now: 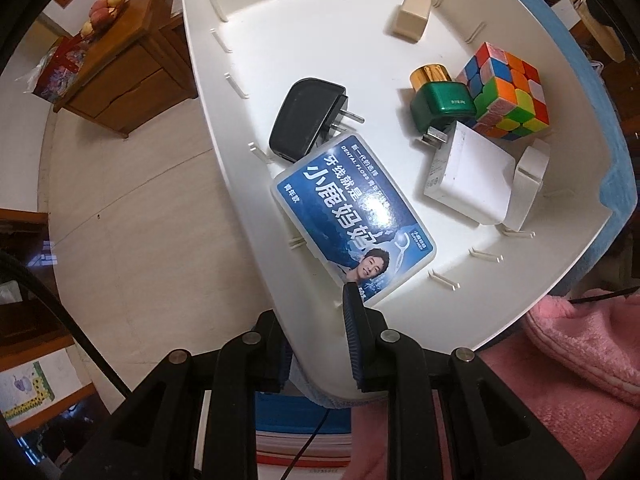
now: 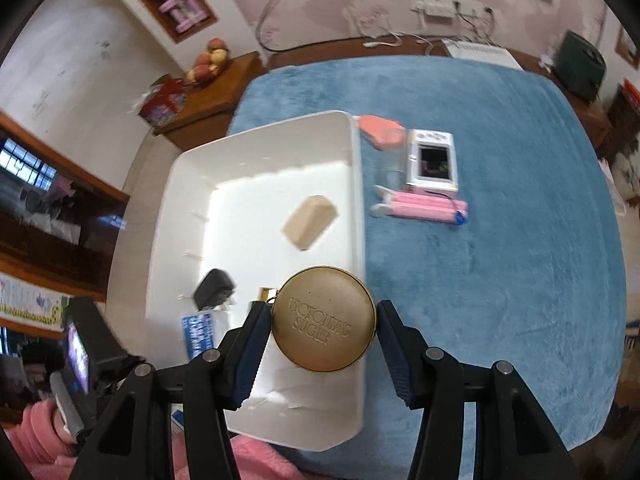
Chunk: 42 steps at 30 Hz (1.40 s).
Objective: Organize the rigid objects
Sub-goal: 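Carry the gold tin into the tray and open the right gripper, then move the right gripper to the pink hair roller and grasp it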
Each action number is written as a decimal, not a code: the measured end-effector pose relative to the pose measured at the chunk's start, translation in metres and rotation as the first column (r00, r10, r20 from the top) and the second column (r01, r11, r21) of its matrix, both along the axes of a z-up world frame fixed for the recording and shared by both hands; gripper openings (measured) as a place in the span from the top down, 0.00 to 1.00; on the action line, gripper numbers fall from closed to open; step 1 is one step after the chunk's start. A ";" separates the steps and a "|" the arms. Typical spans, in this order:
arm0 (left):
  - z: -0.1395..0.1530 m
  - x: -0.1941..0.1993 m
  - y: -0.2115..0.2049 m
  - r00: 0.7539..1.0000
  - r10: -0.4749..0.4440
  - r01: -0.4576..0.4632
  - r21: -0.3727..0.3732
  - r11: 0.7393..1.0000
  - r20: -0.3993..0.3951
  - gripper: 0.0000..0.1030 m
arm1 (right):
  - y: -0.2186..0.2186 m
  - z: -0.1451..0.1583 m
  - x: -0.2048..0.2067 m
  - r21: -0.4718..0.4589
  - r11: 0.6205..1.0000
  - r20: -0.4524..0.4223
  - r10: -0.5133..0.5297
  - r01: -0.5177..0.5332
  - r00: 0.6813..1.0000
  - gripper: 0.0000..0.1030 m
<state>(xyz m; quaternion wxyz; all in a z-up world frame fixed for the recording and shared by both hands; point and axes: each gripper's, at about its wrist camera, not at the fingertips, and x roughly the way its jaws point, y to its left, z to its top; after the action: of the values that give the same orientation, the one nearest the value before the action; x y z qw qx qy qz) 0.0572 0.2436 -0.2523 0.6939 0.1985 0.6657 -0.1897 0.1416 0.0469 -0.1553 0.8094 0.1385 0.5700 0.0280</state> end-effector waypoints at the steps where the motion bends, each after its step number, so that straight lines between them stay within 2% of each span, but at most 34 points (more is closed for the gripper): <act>1: 0.000 0.001 0.000 1.000 -0.002 0.002 -0.001 1.000 -0.002 0.78 | 0.006 0.003 -0.001 0.001 1.000 0.007 0.013 -0.013 1.000 0.47; 12: -0.001 0.006 -0.002 0.999 -0.048 0.047 -0.006 0.999 -0.012 0.78 | 0.055 0.006 -0.006 0.031 0.992 0.016 0.124 -0.124 0.992 0.46; 15: -0.002 0.006 -0.003 0.999 -0.052 0.052 -0.006 0.999 -0.013 0.78 | 0.061 0.005 -0.005 0.078 0.984 0.022 0.159 -0.160 0.987 0.46; 19: -0.002 0.006 -0.005 0.998 -0.054 0.054 -0.004 0.999 -0.014 0.78 | 0.063 0.006 -0.004 0.068 0.983 0.024 0.171 -0.172 0.985 0.37; 29: -0.004 0.007 -0.009 0.997 -0.080 0.080 0.002 0.997 -0.020 0.78 | 0.048 0.005 0.001 0.034 0.982 0.013 0.187 -0.187 0.982 0.33; 35: -0.005 0.006 -0.012 0.994 -0.102 0.103 0.011 0.995 -0.028 0.78 | 0.030 0.002 0.005 -0.013 0.979 0.000 0.206 -0.206 0.979 0.29; 42: -0.005 0.006 -0.018 0.991 -0.128 0.129 0.028 0.991 -0.040 0.78 | -0.003 -0.007 0.015 -0.079 0.968 -0.017 0.237 -0.238 0.971 0.29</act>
<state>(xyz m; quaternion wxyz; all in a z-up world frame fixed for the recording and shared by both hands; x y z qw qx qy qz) 0.0633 0.2255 -0.2573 0.6641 0.2478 0.6675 -0.2278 0.1569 0.0434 -0.1620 0.8030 0.0366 0.5862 0.1012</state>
